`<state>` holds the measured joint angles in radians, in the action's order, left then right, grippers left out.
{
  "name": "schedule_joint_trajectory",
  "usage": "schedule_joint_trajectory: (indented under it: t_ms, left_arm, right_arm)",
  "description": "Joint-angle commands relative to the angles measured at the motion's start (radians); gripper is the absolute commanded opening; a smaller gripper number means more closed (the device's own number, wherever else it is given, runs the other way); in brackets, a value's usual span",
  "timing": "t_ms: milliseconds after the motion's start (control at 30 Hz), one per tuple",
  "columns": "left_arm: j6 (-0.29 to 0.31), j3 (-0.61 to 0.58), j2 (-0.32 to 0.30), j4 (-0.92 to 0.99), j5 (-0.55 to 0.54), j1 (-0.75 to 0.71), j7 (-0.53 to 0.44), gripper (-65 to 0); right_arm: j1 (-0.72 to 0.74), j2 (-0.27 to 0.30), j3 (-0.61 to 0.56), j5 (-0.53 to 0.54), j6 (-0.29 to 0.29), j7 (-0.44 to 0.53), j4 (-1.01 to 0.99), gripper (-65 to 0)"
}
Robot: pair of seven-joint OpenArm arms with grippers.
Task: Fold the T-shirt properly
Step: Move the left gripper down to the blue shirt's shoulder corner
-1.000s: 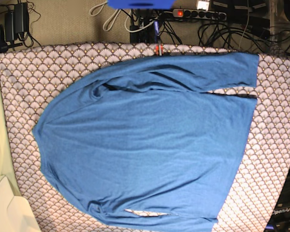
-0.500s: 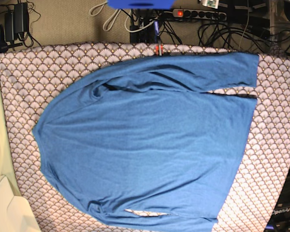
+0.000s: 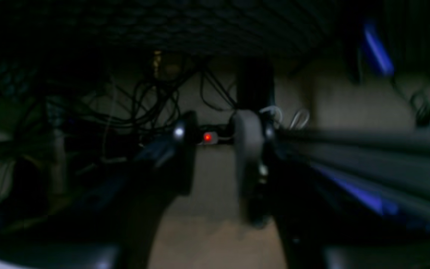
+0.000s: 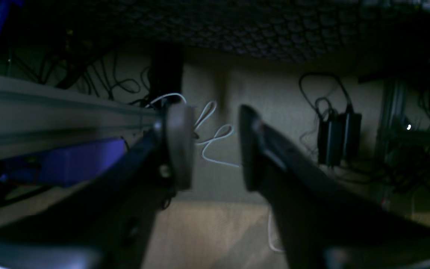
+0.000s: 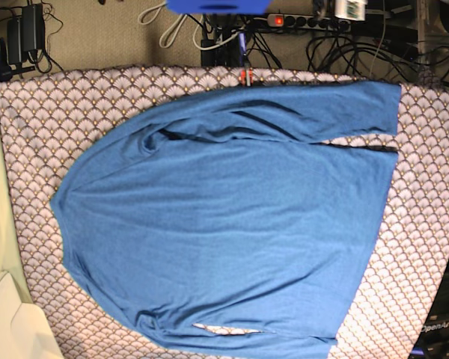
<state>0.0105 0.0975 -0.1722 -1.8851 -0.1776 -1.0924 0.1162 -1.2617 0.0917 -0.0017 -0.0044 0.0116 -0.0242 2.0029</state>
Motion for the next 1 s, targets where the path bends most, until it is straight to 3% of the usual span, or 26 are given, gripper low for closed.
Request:
schedule_joint_trajectory:
  t_ms: [0, 167, 267, 467, 833, 967]
  left_arm:
    - [-0.005, 0.021, -0.026, -0.023, -0.033, -0.021, -0.023, -44.6]
    - [-0.005, 0.081, -0.12, -0.051, -0.247, -0.021, -0.02, -43.8]
    - [-0.005, 0.115, -0.148, -0.052, -0.307, -0.015, -0.02, -43.8]
    - [-0.005, 0.198, -0.151, -0.051, -0.313, 0.03, -0.019, -43.6]
    - [-0.004, 0.273, -0.14, -0.04, -0.32, 0.137, -0.019, -43.7]
    - [-0.004, 0.298, -0.102, -0.04, -0.322, 0.174, -0.019, -43.8]
  right_arm:
    - [-0.023, 0.006, 0.002, 0.001, 0.001, 0.023, 0.017, -39.8]
    - [-0.023, 0.006, 0.015, 0.002, 0.001, 0.027, 0.031, -38.0]
    - [-0.022, 0.003, 0.019, 0.002, 0.001, 0.065, 0.032, -37.8]
    - [0.003, 0.003, 0.013, 0.002, 0.001, 0.145, 0.034, -37.8]
    - [0.089, 0.004, 0.01, 0.002, 0.001, 0.137, 0.031, -37.8]
    - [0.095, 0.006, 0.01, 0.002, 0.001, 0.137, 0.031, -37.8]
